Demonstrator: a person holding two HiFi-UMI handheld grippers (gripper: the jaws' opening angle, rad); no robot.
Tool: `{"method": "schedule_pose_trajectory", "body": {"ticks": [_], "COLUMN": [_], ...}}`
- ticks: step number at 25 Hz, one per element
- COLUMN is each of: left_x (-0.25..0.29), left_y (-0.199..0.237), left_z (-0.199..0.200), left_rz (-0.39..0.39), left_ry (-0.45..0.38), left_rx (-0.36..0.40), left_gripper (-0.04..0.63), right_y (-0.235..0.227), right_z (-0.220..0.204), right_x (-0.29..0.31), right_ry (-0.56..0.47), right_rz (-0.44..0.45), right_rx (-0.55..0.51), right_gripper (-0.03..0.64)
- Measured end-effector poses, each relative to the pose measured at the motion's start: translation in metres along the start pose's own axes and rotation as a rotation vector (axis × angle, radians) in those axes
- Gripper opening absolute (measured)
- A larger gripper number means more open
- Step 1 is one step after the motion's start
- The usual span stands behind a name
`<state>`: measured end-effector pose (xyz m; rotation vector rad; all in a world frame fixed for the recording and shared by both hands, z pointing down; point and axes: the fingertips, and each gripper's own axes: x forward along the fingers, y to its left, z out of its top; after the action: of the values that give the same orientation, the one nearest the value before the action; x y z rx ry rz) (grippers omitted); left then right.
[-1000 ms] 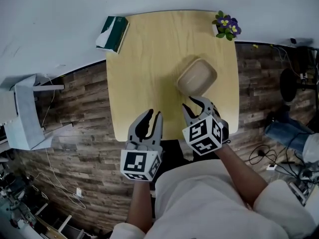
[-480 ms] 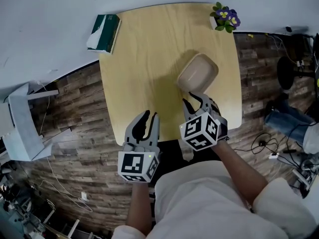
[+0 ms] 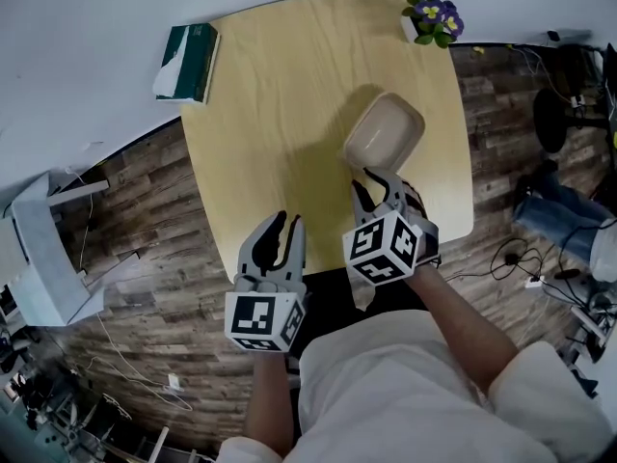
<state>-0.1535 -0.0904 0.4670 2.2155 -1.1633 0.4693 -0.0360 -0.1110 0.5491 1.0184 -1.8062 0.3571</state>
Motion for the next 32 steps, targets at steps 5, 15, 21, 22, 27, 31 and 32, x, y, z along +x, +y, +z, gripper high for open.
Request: {"method": "schedule_pose_trajectory", "body": {"ticks": [5,15,21,22,27,31,32], "left_x": [0.003,0.002,-0.002,-0.002,-0.004,-0.003,-0.003], "left_y": [0.002,0.006,0.009,0.009,0.011,0.008,0.008], "left_z": [-0.002,-0.008,-0.011,-0.012,-0.014,-0.013,-0.013], "left_rz": [-0.011,-0.010,-0.002,-0.001,-0.001,-0.006,-0.006], "left_ry": [0.014,0.025,0.026,0.027,0.032,0.032,0.032], "left_rx": [0.006,-0.002,-0.012,-0.014,-0.025,-0.024,-0.024], "left_gripper": [0.075,0.075,0.075,0.075,0.075,0.075,0.075], "right_y": [0.000,0.000,0.000,0.000,-0.002,-0.003,-0.004], "right_z": [-0.001,-0.001,-0.001,-0.001,-0.001,-0.001,-0.002], "right_x": [0.005,0.011,0.015,0.016,0.016,0.016,0.016], "right_ry": [0.017,0.037,0.046,0.046,0.041,0.039,0.039], "right_rz": [-0.015,-0.048,-0.060,-0.062,-0.089,-0.113,-0.117], "right_rx": [0.010,0.011,0.006,0.007,-0.006,-0.020,-0.022], "right_gripper": [0.117,0.103,0.100,0.100,0.091,0.078,0.077]}}
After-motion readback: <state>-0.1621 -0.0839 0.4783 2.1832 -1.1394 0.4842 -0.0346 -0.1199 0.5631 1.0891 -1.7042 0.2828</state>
